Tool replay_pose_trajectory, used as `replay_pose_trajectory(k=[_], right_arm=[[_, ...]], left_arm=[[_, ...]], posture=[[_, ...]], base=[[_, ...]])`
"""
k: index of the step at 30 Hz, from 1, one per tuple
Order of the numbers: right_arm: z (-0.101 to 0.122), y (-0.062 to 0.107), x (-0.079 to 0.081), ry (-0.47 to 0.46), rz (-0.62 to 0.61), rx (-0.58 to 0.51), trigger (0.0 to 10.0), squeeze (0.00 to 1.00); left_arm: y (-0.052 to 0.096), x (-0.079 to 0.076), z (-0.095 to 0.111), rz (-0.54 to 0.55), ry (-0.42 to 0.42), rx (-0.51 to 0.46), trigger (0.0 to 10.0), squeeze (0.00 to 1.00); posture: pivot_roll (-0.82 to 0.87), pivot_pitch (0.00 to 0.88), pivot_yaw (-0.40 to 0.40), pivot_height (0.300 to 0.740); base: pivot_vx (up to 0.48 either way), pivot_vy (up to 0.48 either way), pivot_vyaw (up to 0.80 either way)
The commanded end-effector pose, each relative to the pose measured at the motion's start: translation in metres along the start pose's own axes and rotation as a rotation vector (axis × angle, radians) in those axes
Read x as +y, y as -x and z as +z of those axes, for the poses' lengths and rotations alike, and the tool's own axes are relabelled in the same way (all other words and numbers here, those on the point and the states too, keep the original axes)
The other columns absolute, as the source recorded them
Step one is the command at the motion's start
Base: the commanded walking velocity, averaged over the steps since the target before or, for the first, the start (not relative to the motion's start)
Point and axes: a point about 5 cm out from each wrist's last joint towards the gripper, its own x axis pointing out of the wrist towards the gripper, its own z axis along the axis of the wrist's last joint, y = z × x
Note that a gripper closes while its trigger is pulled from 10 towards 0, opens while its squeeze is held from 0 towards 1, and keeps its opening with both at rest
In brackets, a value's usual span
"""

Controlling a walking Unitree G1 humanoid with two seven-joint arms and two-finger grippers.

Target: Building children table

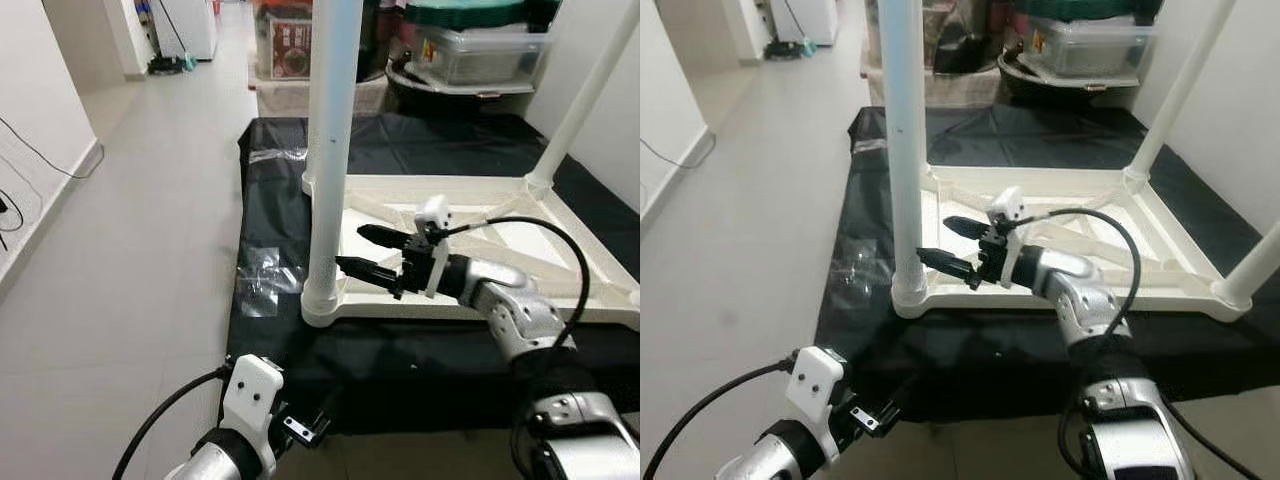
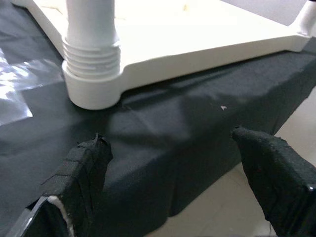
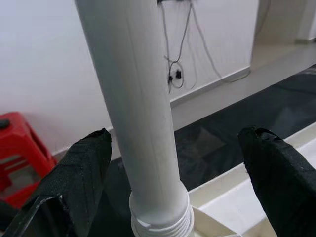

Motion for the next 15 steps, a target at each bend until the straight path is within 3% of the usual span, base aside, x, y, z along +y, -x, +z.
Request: replay_pose_trajectory(k=[1, 9, 15], right_arm=[[0.002, -0.004, 0.001, 0.017, 0.022, -0.001, 10.0, 0.0], [0.01, -0.017, 0.001, 0.034, 0.08, -0.016, 10.0, 0.0], [0.018, -0.036, 0.006, 0.045, 0.136, -0.048, 10.0, 0.0]], left_arm=[[0.002, -0.003, 0.0, -0.009, 0.001, 0.01, 10.0, 0.0], [0.003, -0.006, 0.001, -0.014, 0.001, 0.014, 10.0, 0.0], [0.002, -0.007, 0.001, -0.018, 0.001, 0.021, 10.0, 0.0]], posture=[[0.17, 0.16, -0.053, 0.74], [0.16, 0.165, -0.058, 0.74], [0.16, 0.163, -0.06, 0.74]], base=[[0.0, 0.0, 0.0], [0.0, 0.0, 0.0], [0.0, 0.0, 0.0]])
